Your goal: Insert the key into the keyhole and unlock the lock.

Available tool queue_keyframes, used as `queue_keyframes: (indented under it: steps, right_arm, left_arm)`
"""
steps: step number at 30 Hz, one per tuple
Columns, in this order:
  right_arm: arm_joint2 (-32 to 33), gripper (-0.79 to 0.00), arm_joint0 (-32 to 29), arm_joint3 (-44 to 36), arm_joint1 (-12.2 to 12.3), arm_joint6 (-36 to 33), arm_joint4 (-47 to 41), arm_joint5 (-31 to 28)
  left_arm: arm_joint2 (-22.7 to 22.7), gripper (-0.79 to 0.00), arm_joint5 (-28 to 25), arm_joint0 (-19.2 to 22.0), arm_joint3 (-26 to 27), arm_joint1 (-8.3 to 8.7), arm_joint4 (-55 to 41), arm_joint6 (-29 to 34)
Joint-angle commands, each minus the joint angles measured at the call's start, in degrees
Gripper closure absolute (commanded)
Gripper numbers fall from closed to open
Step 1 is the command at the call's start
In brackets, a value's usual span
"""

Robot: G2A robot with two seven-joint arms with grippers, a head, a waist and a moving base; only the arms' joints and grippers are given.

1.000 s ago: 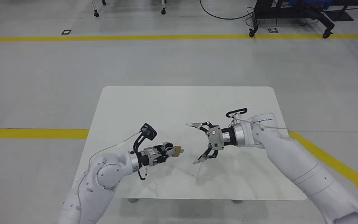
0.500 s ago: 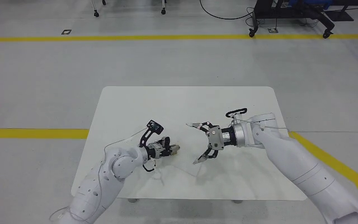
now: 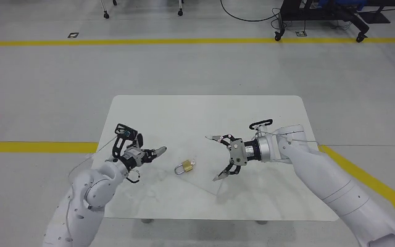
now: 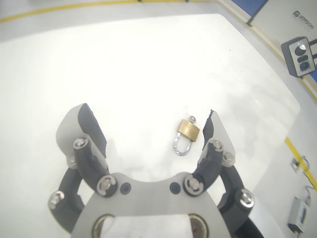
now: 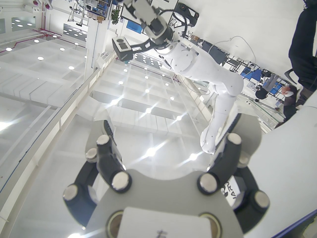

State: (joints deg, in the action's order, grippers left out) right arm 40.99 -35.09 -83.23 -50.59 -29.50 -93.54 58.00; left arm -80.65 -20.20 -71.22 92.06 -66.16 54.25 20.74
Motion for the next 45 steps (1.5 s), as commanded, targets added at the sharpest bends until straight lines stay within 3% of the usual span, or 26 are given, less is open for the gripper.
queue_keyframes:
  steps: [1,5,8,25,32,39,45]
  right_arm:
    - [0.0,-0.785,0.0,0.0,0.0,0.0,0.0,0.0]
    - [0.0,-0.785,0.0,0.0,0.0,0.0,0.0,0.0]
    - [0.0,-0.785,0.0,0.0,0.0,0.0,0.0,0.0]
    - [0.0,-0.785,0.0,0.0,0.0,0.0,0.0,0.0]
    - [9.88,-0.785,-9.13,-1.07,2.61,5.78,4.52,-19.55]
    - [25.36,-0.785,-27.26,-2.94,6.5,5.73,10.02,-43.16]
    - [35.89,-0.785,-41.13,-6.97,7.99,10.33,14.51,-58.1]
  left_arm:
    - [-4.28,-0.785,2.01,-3.73,3.61,0.6,5.71,-3.88]
    - [-7.52,-0.785,6.02,-6.76,4.66,1.0,13.66,-11.83]
    - [-8.26,-0.785,4.66,-6.8,2.3,1.1,14.19,-15.92]
    - [-8.26,-0.785,4.66,-6.8,2.3,1.1,14.19,-15.92]
    - [-8.26,-0.785,4.66,-6.8,2.3,1.1,14.19,-15.92]
    - [-8.26,-0.785,4.66,-6.8,2.3,1.1,14.19,-15.92]
    - [-8.26,-0.785,4.66,-6.8,2.3,1.1,14.19,-15.92]
